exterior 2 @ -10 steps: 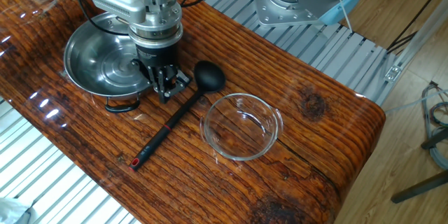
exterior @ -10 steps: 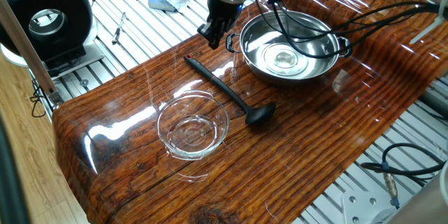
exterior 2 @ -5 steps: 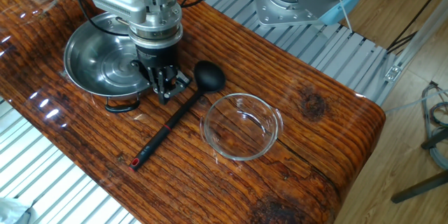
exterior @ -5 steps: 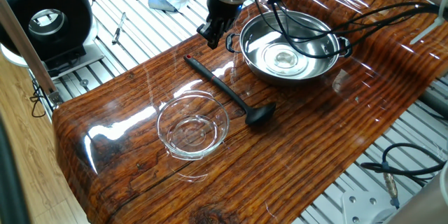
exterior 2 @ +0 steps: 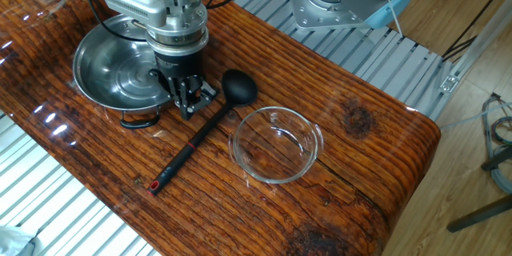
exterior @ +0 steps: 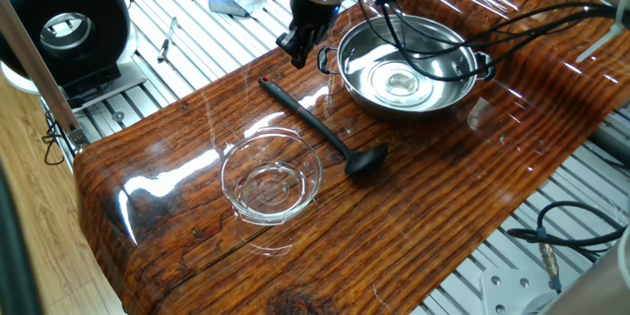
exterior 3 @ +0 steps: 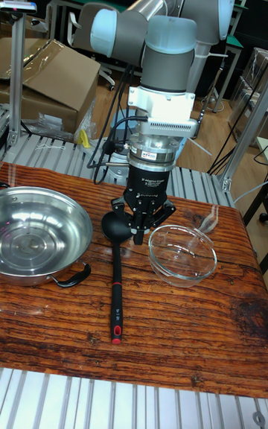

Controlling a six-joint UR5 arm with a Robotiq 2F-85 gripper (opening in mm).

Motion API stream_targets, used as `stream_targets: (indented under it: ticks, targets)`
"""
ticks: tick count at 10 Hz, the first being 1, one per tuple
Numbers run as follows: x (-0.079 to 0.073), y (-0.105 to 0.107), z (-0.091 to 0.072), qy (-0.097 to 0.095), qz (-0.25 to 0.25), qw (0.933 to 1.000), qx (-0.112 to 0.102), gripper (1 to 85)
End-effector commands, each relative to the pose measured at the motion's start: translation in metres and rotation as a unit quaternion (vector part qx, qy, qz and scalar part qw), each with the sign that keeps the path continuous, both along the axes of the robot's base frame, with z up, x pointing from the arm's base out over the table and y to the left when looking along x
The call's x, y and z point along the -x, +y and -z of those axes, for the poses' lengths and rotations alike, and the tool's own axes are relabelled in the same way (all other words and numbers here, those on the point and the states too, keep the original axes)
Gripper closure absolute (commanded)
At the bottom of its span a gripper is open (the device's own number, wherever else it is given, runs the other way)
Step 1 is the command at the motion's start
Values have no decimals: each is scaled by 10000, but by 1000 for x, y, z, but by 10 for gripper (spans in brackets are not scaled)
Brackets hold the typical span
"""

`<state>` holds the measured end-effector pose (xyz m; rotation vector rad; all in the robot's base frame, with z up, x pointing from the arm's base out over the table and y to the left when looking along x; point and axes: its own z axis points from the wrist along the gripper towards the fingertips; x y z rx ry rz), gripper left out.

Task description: Scoop water with a large spoon from one bowl to another

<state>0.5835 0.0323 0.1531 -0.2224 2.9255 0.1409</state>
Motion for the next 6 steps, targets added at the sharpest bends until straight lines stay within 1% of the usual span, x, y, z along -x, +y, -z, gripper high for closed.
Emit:
stream_targets:
  ticks: [1, 2, 3, 4, 5, 6]
  targets:
    - [-1, -3, -1, -12, -40, 10000, 51, 847]
    - [1, -7, -1, 21, -28, 9999, 132, 847]
    - [14, -4, 1, 276, 61, 9996, 59, 847]
    - [23, -9, 3, 457, 124, 9988, 133, 847]
    - [28, -6, 3, 567, 218, 9981, 65, 847]
    - [35, -8, 4, 711, 300, 9970, 103, 847]
